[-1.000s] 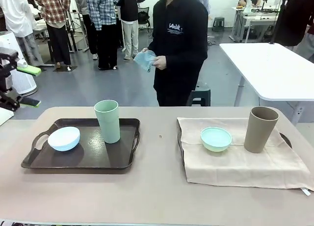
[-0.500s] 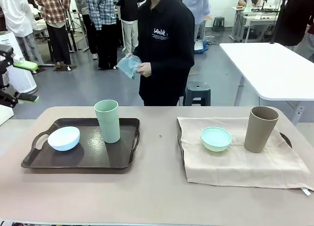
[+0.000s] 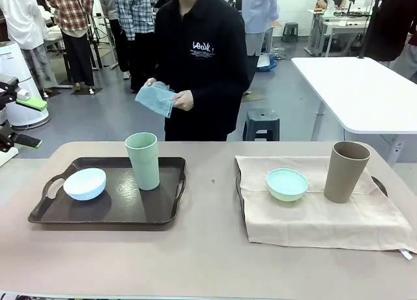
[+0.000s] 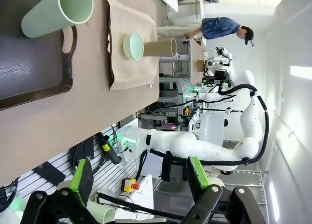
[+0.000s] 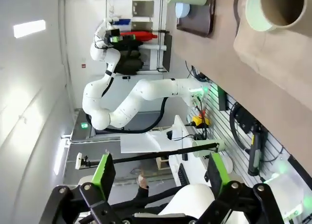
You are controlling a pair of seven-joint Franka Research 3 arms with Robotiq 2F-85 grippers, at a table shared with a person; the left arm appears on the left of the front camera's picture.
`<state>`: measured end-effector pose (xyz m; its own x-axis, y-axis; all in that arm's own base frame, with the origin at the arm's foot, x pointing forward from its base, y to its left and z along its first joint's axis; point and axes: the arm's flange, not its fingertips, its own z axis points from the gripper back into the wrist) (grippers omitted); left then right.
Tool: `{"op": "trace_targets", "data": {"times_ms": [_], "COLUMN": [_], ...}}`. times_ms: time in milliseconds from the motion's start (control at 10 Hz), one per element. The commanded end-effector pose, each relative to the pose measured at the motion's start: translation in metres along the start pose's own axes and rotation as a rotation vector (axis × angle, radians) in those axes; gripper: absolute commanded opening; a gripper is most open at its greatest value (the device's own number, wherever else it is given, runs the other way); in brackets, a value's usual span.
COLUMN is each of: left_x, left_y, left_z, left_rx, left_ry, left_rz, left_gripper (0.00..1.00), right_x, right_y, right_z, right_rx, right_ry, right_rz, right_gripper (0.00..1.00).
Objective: Set up a tray with a mat and arrange the tableware.
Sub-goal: Pick up the Picnic Bowl and Reusable plastic cup from the Handle tray in front of the human's position and hold them in the air.
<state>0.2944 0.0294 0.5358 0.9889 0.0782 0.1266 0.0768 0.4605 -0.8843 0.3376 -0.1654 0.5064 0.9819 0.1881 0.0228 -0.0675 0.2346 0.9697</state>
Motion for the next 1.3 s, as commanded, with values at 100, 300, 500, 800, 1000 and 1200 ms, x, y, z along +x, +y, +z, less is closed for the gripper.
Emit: {"op": "trace_targets", "data": {"times_ms": [100, 300, 500, 800, 1000, 1200], "left_x": [0.0002, 0.0002, 0.0002, 0.0002, 0.0002, 0.0002], "left_y": [-0.0023, -0.0023, -0.0023, -0.0023, -0.0023, -0.0023], "left_z": [-0.0046, -0.0046, -0.0046, -0.0046, -0.0046, -0.0046], "left_rx": [-0.033, -0.033, -0.033, -0.033, -0.033, -0.033], "left_ry": [-0.002, -0.002, -0.002, -0.002, -0.002, -0.002], "left_rz": [-0.008, -0.008, -0.008, -0.008, -0.008, -0.008], "left_gripper": [1.0, 1.0, 1.0, 1.0, 1.0, 1.0], "right_x": [0.003, 0.003, 0.003, 0.003, 0.003, 0.003], "right_y": [-0.0173, -0.0173, -0.0173, -0.0173, -0.0173, -0.0173], "right_z": [-0.0011, -0.0011, -0.0011, -0.0011, -0.0011, -0.0011], "right_rx": [0.063, 0.063, 0.063, 0.063, 0.063, 0.063], "right_ry": [-0.011, -0.011, -0.011, -0.011, -0.011, -0.011], "right_rz": [0.017, 0.017, 0.017, 0.017, 0.017, 0.017], "right_gripper": [1.0, 1.0, 1.0, 1.0, 1.0, 1.0]}}
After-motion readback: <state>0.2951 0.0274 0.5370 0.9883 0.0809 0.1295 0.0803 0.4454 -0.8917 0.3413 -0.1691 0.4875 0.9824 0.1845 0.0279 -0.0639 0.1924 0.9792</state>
